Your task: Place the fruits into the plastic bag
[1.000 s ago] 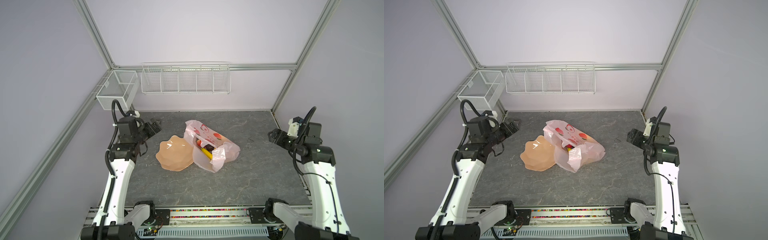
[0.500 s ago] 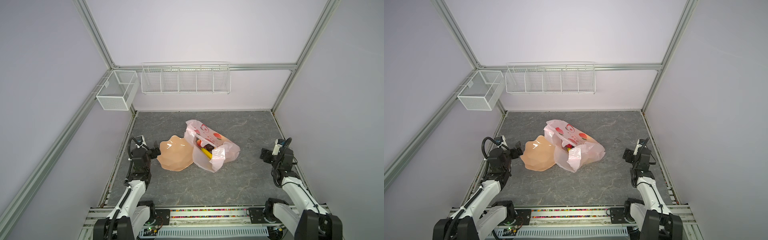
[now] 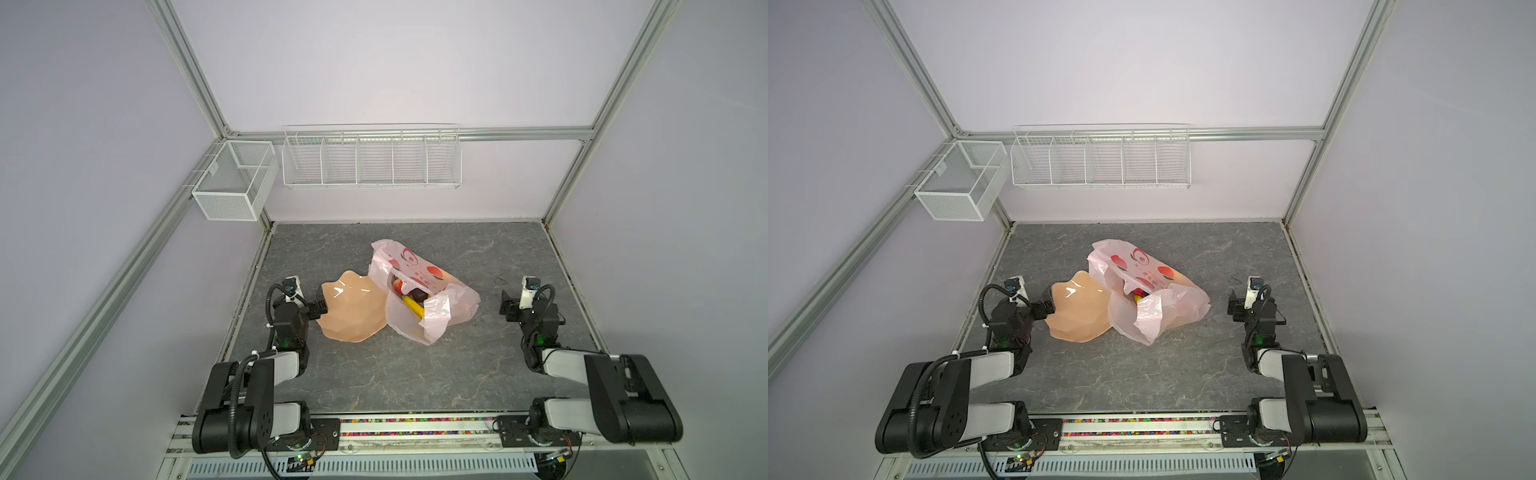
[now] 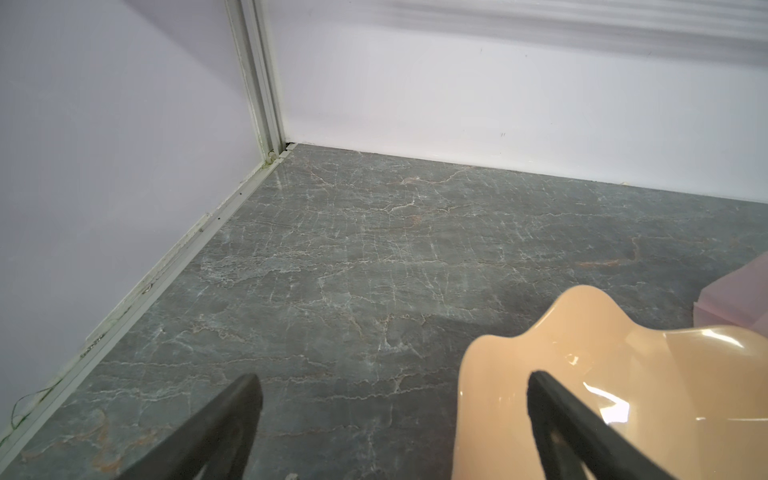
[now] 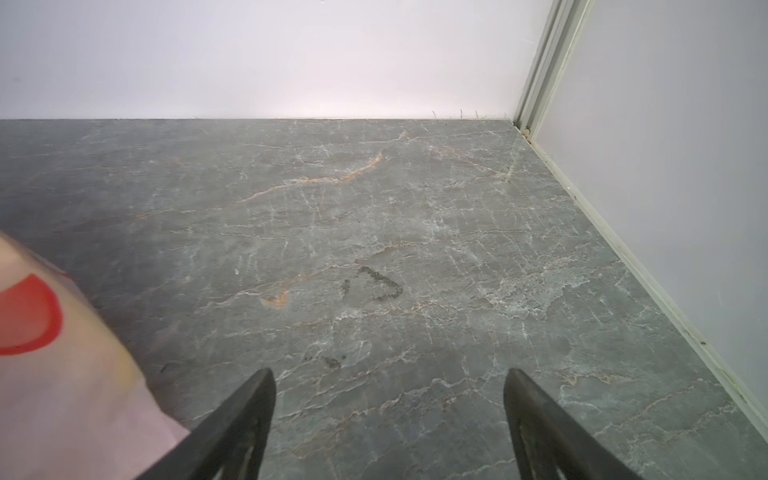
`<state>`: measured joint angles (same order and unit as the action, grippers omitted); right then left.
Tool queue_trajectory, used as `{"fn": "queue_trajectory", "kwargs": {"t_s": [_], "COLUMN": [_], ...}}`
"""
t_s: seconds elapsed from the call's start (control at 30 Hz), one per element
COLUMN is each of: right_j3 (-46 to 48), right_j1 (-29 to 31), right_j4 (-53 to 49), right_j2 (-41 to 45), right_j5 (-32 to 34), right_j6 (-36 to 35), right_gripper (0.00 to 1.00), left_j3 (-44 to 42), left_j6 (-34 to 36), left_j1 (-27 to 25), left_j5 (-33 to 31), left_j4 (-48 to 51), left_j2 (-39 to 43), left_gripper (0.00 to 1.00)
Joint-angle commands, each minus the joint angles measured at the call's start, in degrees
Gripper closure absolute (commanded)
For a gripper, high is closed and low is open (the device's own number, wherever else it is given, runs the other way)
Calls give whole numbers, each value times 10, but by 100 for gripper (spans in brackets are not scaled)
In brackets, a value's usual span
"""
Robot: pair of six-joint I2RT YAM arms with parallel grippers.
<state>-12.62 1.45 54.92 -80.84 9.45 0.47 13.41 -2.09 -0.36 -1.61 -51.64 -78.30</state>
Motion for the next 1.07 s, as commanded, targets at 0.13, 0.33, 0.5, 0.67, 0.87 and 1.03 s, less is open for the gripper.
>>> {"fn": "queue_trajectory", "kwargs": {"t_s": [0.13,0.33,0.5,0.67,0.87,1.03], "right_j3": [-21,-77,-77,-77,-79,-77], "right_j1": [-5,7,7,7,8,8], "right_j4": [71,-14,-14,-14,-16,-15], "right_j2": [-53,-71,-71,-70,-72,-70], "right_j5": [91,106,106,106,106,106], "right_j6": [19,2,2,2,3,3], "right_gripper": [11,11,11,11,11,11], "left_j3": [24,88,90,91,90,91], "left_j6": [18,7,8,8,8,7], "left_j1": [4,4,4,4,4,4], "left_j5": [15,-9,-10,-10,-10,-10], "left_j4": [-126,-8,3,3,3,3], "left_j2": [-105,-106,-104,-103,-103,-103], "left_gripper": [1,1,1,1,1,1]}}
